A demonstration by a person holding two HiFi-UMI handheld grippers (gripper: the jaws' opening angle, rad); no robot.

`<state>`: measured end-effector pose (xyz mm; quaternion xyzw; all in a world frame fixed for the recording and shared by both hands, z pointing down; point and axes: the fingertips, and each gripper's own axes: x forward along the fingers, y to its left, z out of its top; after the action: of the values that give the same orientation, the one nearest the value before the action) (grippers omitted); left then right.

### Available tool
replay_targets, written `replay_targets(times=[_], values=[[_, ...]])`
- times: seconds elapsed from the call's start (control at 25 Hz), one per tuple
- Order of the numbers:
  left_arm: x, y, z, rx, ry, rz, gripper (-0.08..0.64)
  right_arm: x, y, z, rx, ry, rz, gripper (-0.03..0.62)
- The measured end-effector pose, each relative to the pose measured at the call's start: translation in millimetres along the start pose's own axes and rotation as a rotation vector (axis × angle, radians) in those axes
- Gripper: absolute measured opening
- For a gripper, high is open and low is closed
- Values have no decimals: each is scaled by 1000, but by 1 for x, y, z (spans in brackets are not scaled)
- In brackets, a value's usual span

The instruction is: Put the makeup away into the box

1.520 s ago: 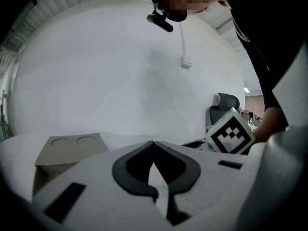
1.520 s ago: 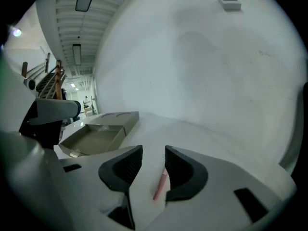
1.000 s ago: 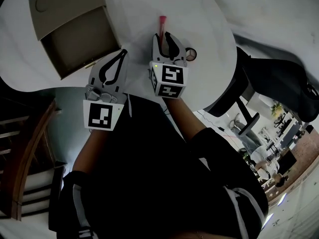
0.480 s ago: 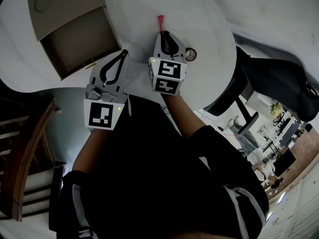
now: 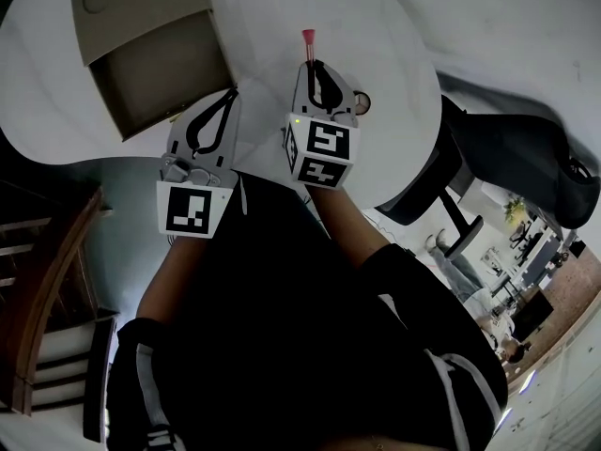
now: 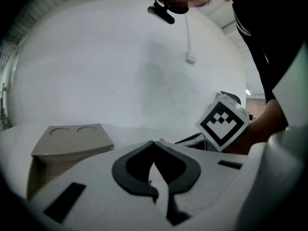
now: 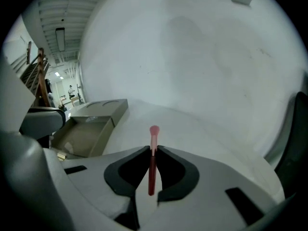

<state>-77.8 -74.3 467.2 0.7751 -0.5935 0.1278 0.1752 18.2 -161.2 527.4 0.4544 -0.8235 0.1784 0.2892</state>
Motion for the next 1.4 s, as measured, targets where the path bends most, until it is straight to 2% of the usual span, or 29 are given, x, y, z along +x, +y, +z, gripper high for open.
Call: replay_targets(times=[0.36,0.76,1.4], values=[[-23,21,26,-3,-86,90,6,-25,25,40,-34,-76,30,63],[-68,48,34,-30,-157,197,6,-39,81,65,-86,-127,108,63],[-117,104,2,-92,-135,326,6,-18,184,63,-138,-95,250,63]])
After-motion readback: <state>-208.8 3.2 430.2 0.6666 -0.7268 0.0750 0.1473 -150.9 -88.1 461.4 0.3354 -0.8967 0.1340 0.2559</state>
